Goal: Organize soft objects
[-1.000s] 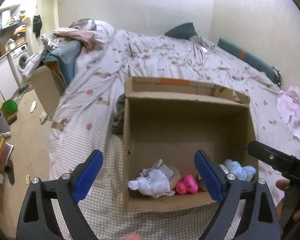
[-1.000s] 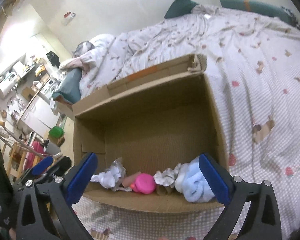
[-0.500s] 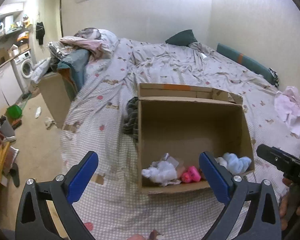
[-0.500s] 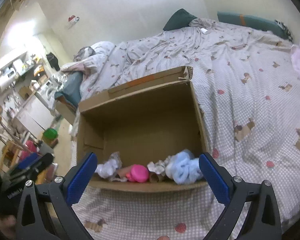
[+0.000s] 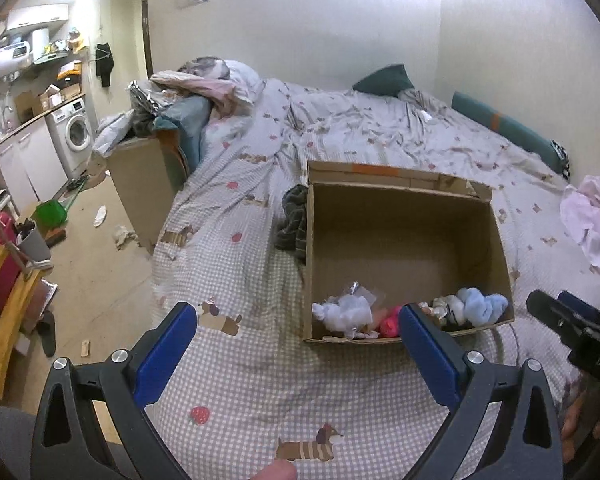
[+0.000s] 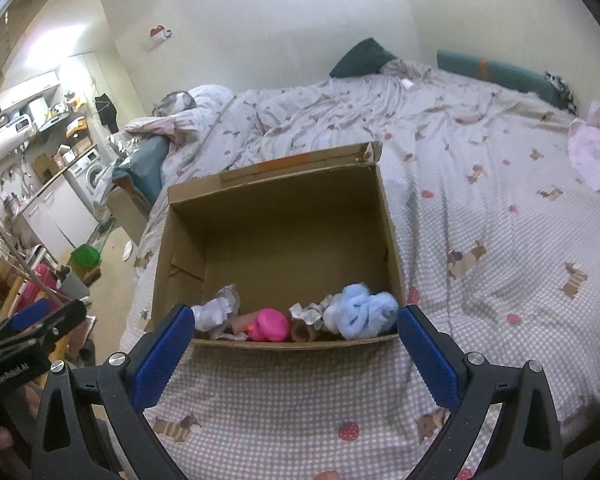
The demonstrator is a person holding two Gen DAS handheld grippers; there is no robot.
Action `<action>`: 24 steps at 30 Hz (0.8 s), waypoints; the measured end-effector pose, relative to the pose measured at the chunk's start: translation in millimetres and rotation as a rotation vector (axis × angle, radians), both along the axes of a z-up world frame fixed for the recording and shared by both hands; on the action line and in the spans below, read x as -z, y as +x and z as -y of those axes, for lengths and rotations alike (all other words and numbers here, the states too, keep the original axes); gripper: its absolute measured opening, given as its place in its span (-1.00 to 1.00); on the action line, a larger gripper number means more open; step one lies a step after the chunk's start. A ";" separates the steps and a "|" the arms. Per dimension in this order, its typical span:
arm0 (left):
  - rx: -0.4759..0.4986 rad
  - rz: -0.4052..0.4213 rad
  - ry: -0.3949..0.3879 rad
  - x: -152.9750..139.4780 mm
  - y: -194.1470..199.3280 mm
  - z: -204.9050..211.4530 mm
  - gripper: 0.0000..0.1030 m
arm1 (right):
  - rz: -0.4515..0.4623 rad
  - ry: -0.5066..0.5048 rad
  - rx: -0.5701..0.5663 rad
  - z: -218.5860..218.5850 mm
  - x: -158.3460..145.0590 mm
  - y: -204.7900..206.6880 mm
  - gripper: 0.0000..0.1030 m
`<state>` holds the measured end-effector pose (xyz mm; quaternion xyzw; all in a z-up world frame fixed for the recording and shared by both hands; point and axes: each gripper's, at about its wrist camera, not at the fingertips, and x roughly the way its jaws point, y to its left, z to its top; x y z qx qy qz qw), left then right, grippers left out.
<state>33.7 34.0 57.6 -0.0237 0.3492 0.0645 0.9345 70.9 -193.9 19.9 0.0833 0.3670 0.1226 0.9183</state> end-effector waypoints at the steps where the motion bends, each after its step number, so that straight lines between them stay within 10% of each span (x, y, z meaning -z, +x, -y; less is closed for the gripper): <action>1: 0.005 0.003 0.000 -0.5 -1.4 0.4 0.95 | 0.002 -0.004 0.003 0.0 0.0 -2.0 1.00; 24: 0.005 -0.026 -0.082 14.8 0.7 -8.7 0.99 | 0.004 -0.031 0.026 -2.5 9.3 0.6 1.00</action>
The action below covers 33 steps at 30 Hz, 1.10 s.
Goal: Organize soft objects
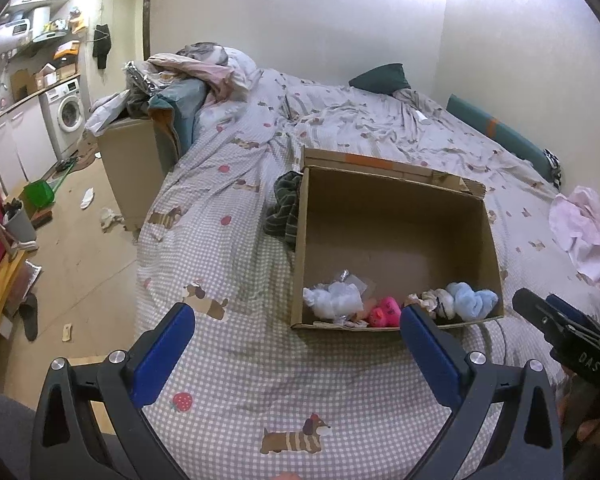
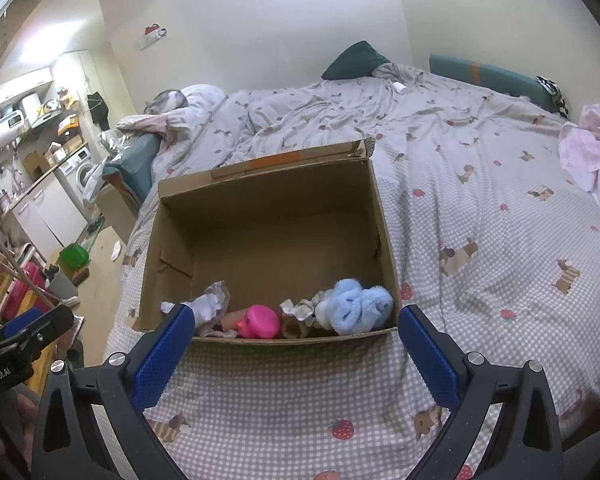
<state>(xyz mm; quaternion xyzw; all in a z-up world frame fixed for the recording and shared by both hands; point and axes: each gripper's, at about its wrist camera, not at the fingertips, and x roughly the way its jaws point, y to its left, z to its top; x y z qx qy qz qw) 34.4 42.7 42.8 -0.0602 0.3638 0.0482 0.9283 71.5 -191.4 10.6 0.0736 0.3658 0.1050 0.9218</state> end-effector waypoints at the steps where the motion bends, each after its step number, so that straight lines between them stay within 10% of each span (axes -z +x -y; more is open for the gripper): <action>1: 0.003 0.000 0.003 0.3 0.1 0.9 0.99 | 0.001 0.000 0.000 0.2 -0.3 0.0 1.00; 33: 0.003 -0.026 -0.022 5.5 5.3 3.1 0.99 | -0.010 -0.020 -0.015 -10.4 4.0 -5.0 1.00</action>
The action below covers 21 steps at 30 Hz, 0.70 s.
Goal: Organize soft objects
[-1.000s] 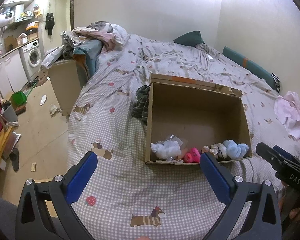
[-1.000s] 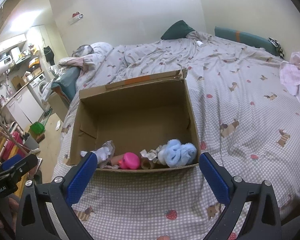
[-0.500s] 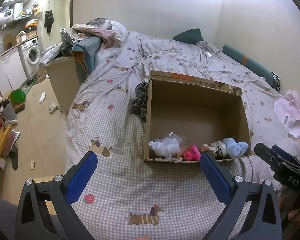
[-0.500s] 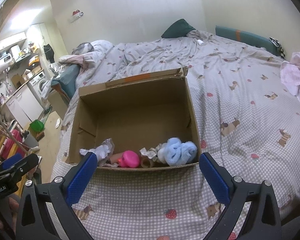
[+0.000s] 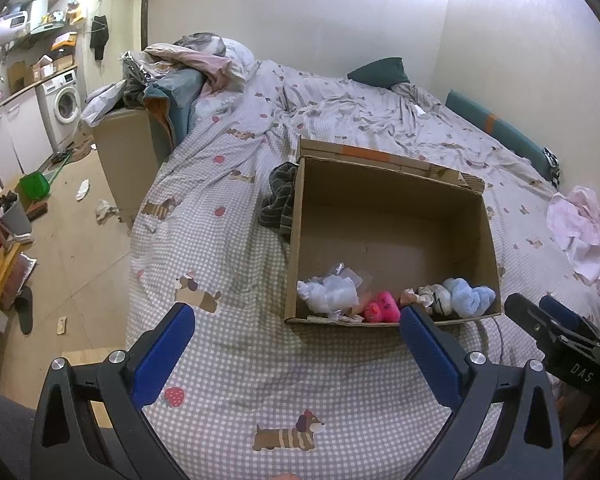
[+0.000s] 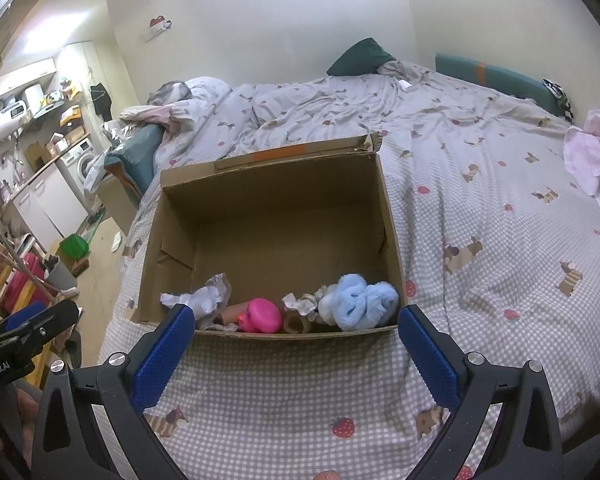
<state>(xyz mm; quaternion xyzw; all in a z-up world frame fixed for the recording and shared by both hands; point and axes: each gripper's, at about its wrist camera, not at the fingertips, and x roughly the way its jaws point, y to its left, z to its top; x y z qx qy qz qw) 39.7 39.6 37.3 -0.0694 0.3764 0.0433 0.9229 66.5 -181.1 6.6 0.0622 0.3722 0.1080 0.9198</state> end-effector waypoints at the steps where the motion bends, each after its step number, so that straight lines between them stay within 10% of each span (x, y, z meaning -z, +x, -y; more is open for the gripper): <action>1: 0.000 0.000 -0.001 0.0 0.1 -0.1 0.99 | -0.001 0.000 0.000 0.0 -0.2 0.7 1.00; 21: -0.001 -0.003 -0.016 1.5 0.7 -2.2 0.99 | -0.004 -0.002 -0.006 -1.5 0.3 0.5 1.00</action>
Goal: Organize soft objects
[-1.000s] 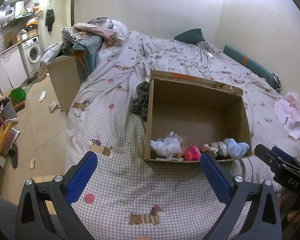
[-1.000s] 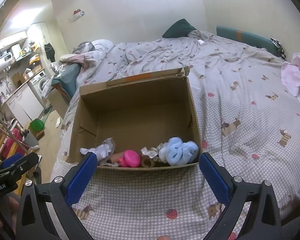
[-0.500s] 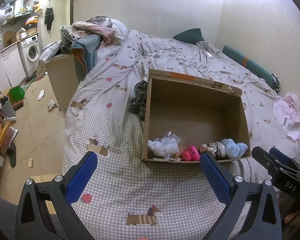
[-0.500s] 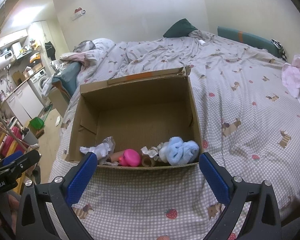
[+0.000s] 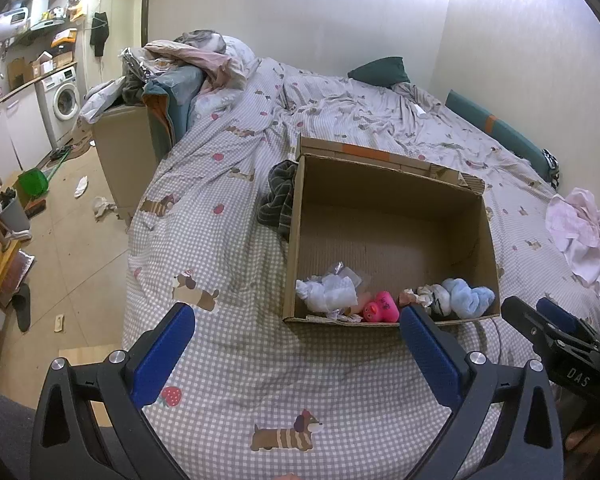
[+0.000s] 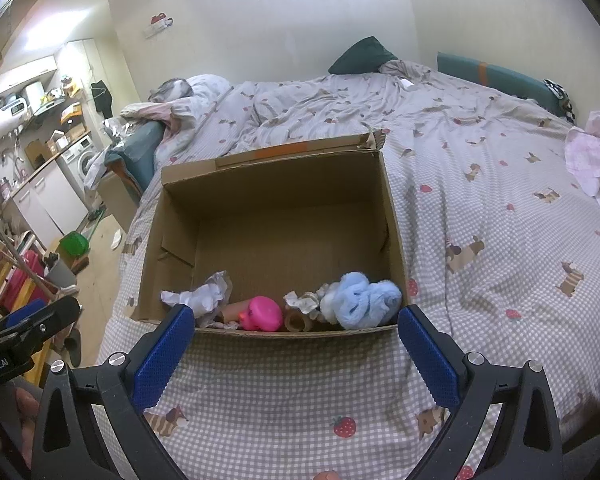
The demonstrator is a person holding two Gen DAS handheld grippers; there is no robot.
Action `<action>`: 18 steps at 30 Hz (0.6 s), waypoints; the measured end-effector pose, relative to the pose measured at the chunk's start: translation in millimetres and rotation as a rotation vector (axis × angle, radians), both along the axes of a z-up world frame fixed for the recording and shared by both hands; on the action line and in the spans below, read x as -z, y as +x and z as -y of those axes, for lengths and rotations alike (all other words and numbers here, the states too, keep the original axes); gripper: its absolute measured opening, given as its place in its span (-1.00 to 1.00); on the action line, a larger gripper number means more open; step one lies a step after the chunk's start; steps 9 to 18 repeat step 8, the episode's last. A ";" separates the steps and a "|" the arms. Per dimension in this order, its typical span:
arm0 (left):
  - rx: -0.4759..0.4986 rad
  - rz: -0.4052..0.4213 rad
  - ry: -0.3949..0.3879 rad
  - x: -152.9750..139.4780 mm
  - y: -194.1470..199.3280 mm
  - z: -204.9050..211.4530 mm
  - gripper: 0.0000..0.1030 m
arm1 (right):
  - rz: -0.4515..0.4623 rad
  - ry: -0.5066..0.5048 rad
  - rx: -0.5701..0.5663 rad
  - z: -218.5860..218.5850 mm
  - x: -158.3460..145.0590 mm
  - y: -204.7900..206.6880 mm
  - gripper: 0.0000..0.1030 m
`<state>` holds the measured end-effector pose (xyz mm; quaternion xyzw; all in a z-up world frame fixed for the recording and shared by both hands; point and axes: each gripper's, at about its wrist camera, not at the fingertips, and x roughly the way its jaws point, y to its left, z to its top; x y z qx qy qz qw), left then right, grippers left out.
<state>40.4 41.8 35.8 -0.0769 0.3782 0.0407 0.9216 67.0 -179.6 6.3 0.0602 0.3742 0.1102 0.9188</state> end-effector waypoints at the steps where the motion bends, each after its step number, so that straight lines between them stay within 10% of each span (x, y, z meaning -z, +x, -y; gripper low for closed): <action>1: 0.000 0.000 0.000 0.0 0.1 0.0 0.99 | 0.000 0.001 0.001 0.4 0.0 0.5 1.00; 18: 0.000 -0.002 -0.001 3.7 -0.7 -0.1 0.99 | 0.002 -0.002 -0.007 -1.4 0.9 -0.1 1.00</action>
